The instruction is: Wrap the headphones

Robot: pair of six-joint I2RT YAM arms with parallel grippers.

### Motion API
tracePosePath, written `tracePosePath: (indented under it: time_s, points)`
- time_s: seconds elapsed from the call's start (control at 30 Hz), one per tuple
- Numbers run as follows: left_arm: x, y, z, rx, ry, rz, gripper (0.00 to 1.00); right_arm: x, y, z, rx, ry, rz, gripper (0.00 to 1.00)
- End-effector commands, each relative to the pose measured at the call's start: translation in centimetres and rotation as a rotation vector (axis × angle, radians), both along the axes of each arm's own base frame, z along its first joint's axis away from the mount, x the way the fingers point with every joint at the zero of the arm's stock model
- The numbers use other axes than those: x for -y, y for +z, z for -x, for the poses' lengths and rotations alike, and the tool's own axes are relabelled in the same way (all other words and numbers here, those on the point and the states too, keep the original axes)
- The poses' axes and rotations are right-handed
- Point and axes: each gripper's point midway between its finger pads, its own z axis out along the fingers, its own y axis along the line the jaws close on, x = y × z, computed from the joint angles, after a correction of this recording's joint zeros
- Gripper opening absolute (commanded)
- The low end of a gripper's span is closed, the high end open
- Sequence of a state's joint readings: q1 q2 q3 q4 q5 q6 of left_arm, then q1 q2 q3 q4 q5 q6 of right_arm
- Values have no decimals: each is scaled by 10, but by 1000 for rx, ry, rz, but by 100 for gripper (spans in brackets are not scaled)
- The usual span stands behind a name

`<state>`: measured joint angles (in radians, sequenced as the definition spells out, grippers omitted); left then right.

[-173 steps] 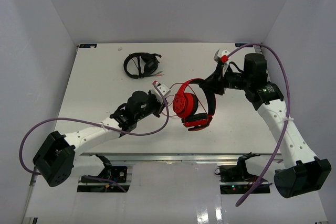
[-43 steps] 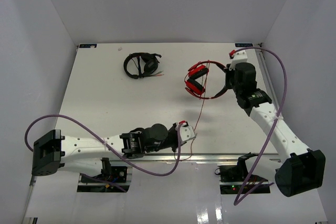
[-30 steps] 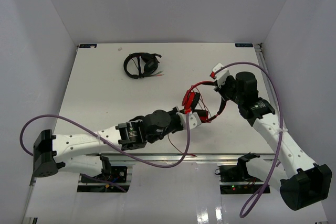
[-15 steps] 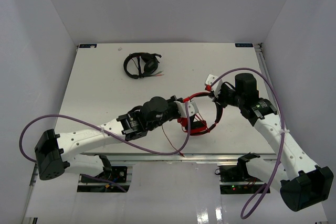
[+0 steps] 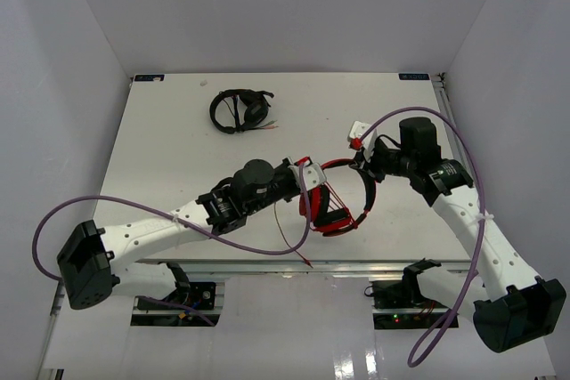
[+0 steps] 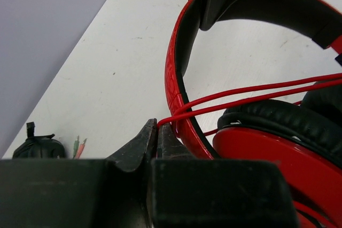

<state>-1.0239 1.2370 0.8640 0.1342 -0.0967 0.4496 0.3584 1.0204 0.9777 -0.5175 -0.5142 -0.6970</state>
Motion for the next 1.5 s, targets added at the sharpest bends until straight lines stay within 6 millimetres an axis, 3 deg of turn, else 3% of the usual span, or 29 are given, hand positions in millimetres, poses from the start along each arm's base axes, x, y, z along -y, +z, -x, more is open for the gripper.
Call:
tracePosePath:
  time_s: [0.0,0.23,0.57,0.77,1.1,1.47]
  points:
    - [-21,7,-8,-32,74,113,14,-27,36,35,-91,155,-151,8]
    - [-21,-16,9,-97,15,176,25,-31,42,36,-134,155,-177,8]
    - [-7,-43,27,-170,-86,255,29,-34,55,33,-167,137,-206,8]
    - [-1,-60,31,-217,-100,294,27,-34,65,27,-188,100,-225,8]
    - [-8,-79,41,-277,-99,363,21,-28,73,10,-235,3,-281,8]
    - [-14,-98,49,-321,-98,403,20,-24,84,4,-322,1,-374,8]
